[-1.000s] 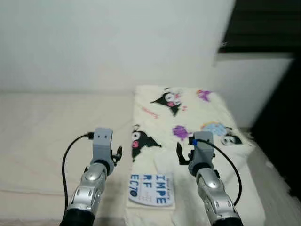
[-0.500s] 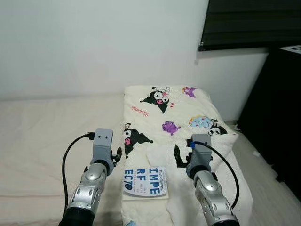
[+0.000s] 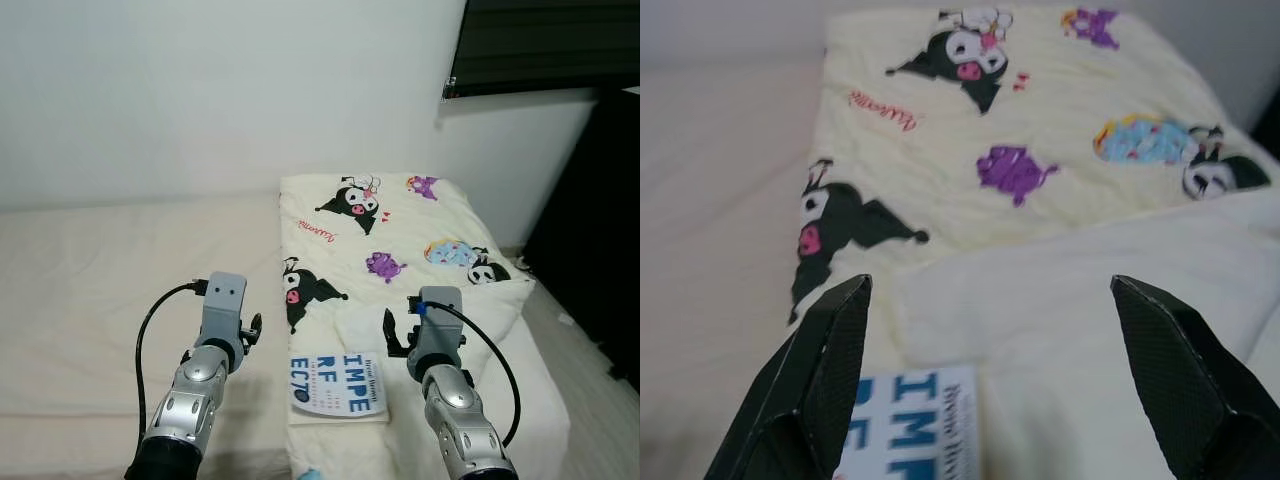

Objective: Clean up the room

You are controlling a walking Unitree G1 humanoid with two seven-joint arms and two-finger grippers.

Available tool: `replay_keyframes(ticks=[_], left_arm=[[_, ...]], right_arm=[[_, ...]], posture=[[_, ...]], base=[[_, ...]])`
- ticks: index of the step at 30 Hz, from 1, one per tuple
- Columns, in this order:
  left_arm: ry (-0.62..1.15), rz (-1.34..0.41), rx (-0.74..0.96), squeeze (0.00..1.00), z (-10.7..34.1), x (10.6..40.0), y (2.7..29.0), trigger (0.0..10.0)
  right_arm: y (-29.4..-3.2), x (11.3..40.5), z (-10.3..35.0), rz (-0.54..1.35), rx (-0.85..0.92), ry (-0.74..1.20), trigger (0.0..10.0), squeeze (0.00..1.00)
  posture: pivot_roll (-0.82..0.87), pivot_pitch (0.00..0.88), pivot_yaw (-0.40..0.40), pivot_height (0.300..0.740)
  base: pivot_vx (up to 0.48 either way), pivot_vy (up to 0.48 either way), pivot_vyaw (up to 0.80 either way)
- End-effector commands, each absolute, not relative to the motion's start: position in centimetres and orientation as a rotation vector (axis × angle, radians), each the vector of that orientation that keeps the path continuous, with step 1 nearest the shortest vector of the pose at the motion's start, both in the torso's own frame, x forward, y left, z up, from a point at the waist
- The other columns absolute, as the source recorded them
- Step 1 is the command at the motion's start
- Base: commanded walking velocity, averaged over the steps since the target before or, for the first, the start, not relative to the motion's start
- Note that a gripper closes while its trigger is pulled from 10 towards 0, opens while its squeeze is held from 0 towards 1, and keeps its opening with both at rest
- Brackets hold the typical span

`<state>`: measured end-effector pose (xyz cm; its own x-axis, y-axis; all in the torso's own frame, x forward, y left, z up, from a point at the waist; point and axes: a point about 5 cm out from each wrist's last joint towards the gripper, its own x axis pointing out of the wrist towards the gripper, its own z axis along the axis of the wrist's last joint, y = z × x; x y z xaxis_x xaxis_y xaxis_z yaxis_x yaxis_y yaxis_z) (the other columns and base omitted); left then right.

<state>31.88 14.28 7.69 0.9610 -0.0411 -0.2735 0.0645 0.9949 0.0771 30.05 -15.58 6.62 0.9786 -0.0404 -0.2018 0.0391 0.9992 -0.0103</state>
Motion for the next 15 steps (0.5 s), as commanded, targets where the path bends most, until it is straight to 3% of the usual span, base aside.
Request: replay_keyframes(ticks=[1,15], left_arm=[[0.291,-0.037,0.098,0.0,7.4,31.8,14.7,10.0],[0.32,-0.026,0.052,0.0,6.8,31.5,15.3,10.0]], right_arm=[[-15.4,30.0,6.3,-0.041,0.015,0.224,10.0,0.0],[-17.4,29.2,4.8,-0.165,-0.068,0.301,10.0,0.0]], posture=[[-0.01,0.018,0.005,0.74],[-0.01,0.024,0.008,0.74]], base=[[0.0,0.0,0.0],[0.0,0.0,0.0]])
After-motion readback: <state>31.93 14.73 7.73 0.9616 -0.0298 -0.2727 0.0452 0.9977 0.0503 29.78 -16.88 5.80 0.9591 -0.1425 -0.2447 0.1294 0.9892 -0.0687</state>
